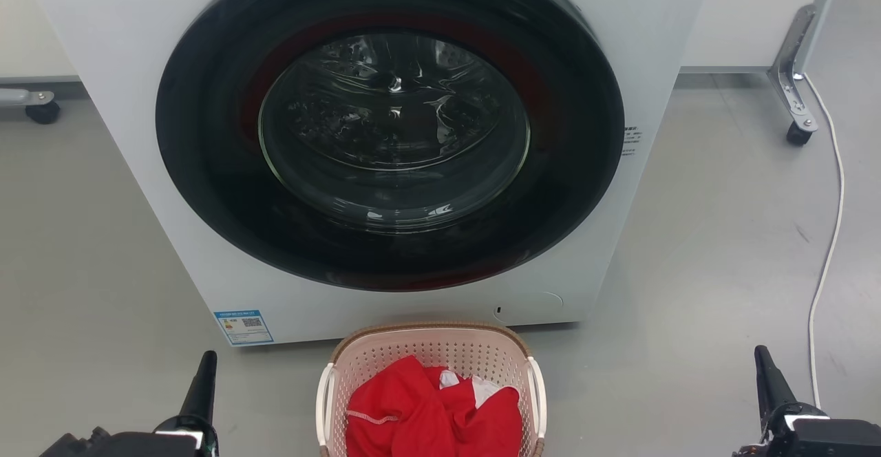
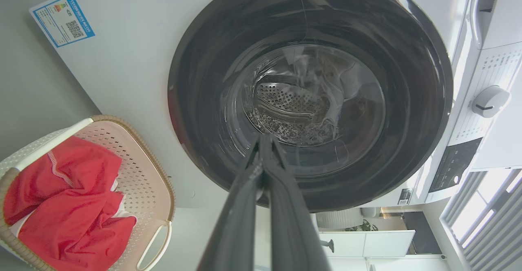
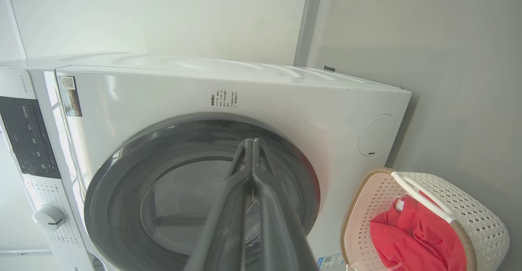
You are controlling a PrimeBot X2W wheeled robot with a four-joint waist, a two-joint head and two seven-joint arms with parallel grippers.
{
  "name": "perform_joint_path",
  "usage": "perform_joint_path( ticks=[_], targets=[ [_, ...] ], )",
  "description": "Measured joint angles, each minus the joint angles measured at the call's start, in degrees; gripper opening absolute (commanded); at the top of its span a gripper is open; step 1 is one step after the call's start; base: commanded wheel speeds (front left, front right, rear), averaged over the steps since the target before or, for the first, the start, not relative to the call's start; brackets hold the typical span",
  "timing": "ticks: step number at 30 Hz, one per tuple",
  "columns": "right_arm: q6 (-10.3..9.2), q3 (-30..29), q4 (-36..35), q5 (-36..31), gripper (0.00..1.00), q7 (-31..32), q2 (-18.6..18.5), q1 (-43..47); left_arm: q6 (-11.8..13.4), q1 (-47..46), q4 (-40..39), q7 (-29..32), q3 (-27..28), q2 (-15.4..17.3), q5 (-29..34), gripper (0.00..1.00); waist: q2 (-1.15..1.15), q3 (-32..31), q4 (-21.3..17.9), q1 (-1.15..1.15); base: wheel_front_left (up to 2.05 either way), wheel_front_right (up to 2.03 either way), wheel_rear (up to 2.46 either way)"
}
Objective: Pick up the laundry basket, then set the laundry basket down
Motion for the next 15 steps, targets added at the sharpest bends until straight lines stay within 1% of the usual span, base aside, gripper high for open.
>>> perform_joint_path(
  ticks=[3, 4, 6, 9, 11, 15],
  targets=[
    [0.37, -0.5, 0.3, 1.7, 0.0, 0.5, 0.0, -0.3, -0.3, -0.4, 0.3, 0.2, 0.3, -0.1, -1.5, 0.0, 0.0, 0.1, 0.0, 0.0, 0.0, 0.0, 0.0],
    [0.54, -0.9, 0.4, 3.1, 0.0, 0.8, 0.0, -0.8, -0.8, -0.9, 0.5, 0.7, 0.7, -0.1, -3.0, 0.0, 0.0, 0.2, 0.0, 0.0, 0.0, 0.0, 0.0],
    [1.03, -1.4, 0.6, 4.8, 0.0, 1.3, 0.0, -1.0, -0.8, -1.3, 0.7, 1.1, 1.0, -0.2, -4.8, 0.0, 0.0, 0.2, 0.0, 0.0, 0.0, 0.0, 0.0],
    [1.08, -1.9, 0.8, 6.2, 0.0, 1.6, 0.1, -1.2, -0.9, -1.7, 1.0, 1.5, 1.3, -0.2, -5.9, 0.0, 0.0, 0.3, 0.0, 0.0, 0.0, 0.0, 0.0],
    [1.13, -1.9, 0.9, 6.3, 0.0, 1.7, 0.1, -1.4, -1.3, -2.0, 1.0, 1.5, 1.4, -0.3, -6.6, 0.0, 0.0, 0.3, 0.0, 0.0, 0.0, 0.0, 0.0],
    [1.24, -1.9, 0.9, 6.3, 0.0, 1.7, 0.1, -1.7, -1.3, -2.0, 1.0, 1.5, 1.4, -0.3, -6.8, 0.0, 0.0, 0.3, 0.0, -0.01, 0.0, 0.0, 0.0]
  ],
)
